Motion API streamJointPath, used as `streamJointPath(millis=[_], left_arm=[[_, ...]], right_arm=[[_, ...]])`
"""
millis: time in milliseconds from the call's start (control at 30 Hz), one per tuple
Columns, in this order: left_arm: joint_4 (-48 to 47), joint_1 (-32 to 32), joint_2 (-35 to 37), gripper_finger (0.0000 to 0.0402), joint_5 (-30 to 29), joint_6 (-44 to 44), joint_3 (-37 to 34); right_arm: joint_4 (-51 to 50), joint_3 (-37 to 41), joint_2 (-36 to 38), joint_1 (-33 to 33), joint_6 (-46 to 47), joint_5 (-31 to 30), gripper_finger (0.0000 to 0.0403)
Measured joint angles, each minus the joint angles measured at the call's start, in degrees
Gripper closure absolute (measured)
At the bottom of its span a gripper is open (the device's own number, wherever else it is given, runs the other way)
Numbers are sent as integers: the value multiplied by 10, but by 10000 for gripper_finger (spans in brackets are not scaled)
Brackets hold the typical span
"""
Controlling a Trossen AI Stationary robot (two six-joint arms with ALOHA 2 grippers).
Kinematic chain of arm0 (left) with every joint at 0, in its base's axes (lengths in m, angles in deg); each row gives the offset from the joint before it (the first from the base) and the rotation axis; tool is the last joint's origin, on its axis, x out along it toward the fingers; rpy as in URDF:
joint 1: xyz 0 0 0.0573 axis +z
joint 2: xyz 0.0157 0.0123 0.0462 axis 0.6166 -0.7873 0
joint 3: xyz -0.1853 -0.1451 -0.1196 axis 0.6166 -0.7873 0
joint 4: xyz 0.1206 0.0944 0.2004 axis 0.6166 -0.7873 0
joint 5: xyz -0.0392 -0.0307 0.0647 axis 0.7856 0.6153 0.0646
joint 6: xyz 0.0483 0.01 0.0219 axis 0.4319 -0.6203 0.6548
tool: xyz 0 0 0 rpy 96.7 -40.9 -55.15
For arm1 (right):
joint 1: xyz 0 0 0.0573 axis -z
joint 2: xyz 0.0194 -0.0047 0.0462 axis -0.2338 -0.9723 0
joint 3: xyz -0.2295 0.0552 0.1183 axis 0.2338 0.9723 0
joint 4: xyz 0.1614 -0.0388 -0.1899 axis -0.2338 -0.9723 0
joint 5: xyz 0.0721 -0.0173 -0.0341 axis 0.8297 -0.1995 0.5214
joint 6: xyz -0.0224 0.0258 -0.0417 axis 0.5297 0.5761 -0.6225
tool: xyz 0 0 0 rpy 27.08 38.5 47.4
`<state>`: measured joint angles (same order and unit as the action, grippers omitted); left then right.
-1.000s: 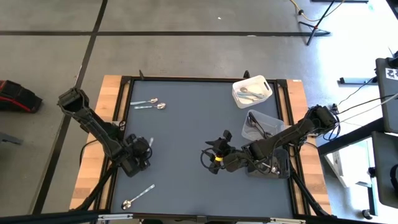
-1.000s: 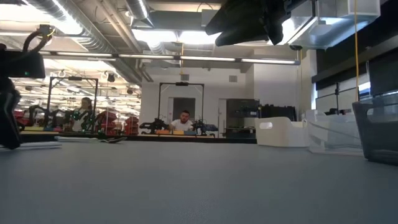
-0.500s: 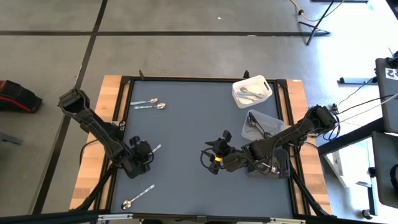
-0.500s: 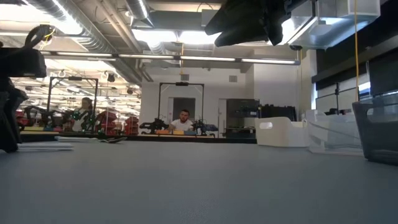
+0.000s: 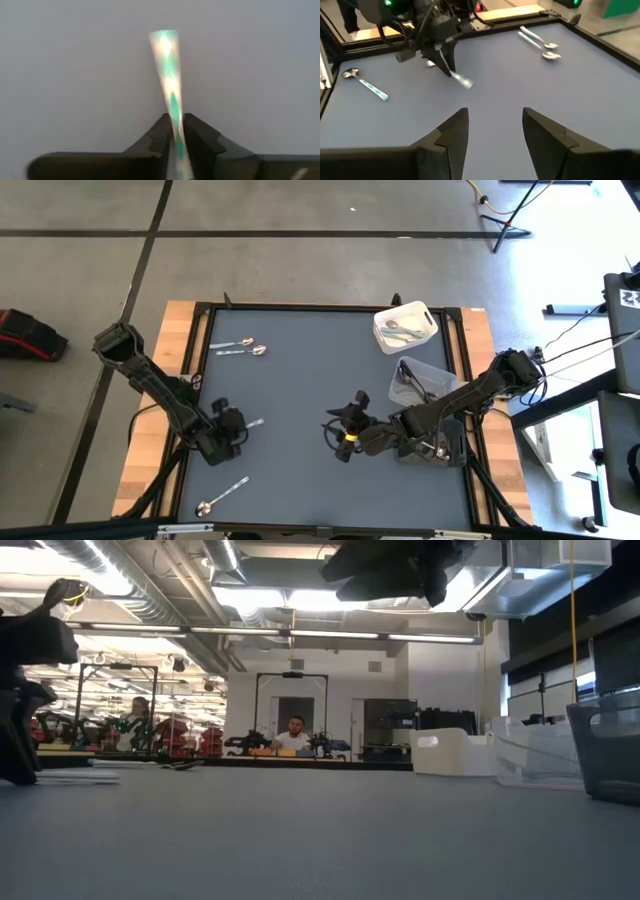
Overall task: Sort silverware by color (type)
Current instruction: Put the white and blue spoon into the black bin
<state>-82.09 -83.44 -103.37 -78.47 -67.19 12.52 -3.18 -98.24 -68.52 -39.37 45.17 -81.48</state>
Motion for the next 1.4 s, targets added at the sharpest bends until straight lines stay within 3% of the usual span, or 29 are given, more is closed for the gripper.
streamJointPath(millis=[100,333,467,600,733,1100,1400], left_arm=[[21,-5,0,387,-14,47,-1],[30,-27,-1,375,-68,115,39],[40,-53,-1,383,-157,177,75],[122,-85,0,380,-285,267,82],[203,-104,-1,378,-356,350,82],[351,-106,-1,379,-351,442,71],[416,-106,-1,378,-307,495,64]], right_arm=[[25,-1,-10,0,-29,4,229],[156,0,-53,0,-128,52,229],[250,0,-77,0,-183,114,229],[310,0,-101,0,-246,203,229],[344,-7,-117,4,-246,189,222],[368,-103,-212,23,-294,182,119],[373,-194,-287,27,-321,178,133]])
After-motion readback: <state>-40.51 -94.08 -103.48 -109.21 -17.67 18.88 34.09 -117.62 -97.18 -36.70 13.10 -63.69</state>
